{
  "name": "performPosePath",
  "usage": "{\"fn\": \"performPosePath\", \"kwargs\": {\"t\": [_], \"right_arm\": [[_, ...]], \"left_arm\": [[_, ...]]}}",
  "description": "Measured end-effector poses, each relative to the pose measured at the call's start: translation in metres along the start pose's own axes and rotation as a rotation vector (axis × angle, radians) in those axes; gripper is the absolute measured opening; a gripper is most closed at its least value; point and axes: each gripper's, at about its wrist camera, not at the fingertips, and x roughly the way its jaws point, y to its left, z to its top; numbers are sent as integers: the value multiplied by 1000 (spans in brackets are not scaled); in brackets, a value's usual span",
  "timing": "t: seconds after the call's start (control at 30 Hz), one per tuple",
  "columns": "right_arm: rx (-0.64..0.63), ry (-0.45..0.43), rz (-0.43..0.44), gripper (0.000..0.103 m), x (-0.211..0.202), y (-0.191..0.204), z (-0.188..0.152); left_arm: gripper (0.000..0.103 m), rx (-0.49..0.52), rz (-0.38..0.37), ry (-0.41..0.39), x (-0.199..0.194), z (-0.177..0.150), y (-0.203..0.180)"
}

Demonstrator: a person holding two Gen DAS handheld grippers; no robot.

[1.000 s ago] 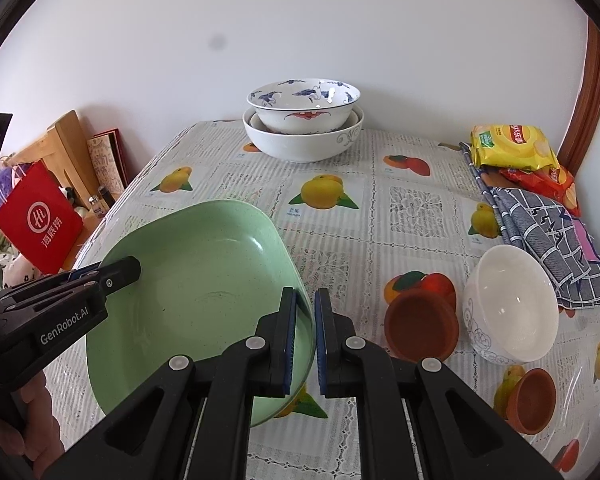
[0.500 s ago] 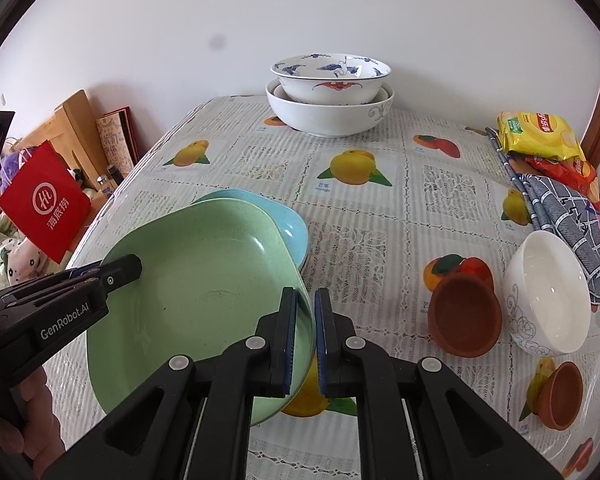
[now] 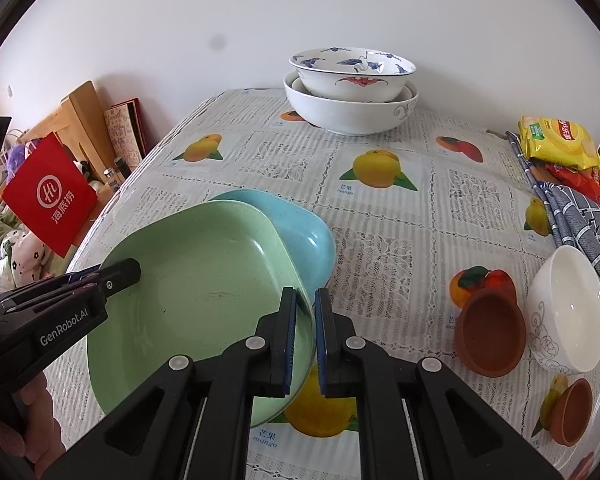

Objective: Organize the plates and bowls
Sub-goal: 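Lower the green plate with both grippers onto the light-blue plate, then open both grippers to release the green plate and withdraw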

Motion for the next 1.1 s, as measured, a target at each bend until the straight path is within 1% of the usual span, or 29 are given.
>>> {"fn": "performPosePath", "kwargs": {"t": [0.27, 0.6, 0.87, 0.97, 1.07, 1.1], "right_arm": [[-10, 14, 12, 10, 16, 1, 11], [-46, 29, 18, 12, 42, -4, 30], [-49, 13, 45, 14, 52, -11, 44], [-81, 7, 44, 15, 53, -8, 46], [-79, -3, 52, 17, 51, -9, 47], [-75, -9, 57, 17, 49, -9, 48]], "left_arm": [[13, -14, 19, 11, 12, 5, 3], [13, -14, 39, 16, 27, 17, -2], [13, 5, 61, 12, 33, 19, -11], [13, 1, 58, 18, 32, 20, -10], [13, 0, 49, 22, 31, 19, -9], [15, 0, 50, 25, 31, 19, -9]]}}
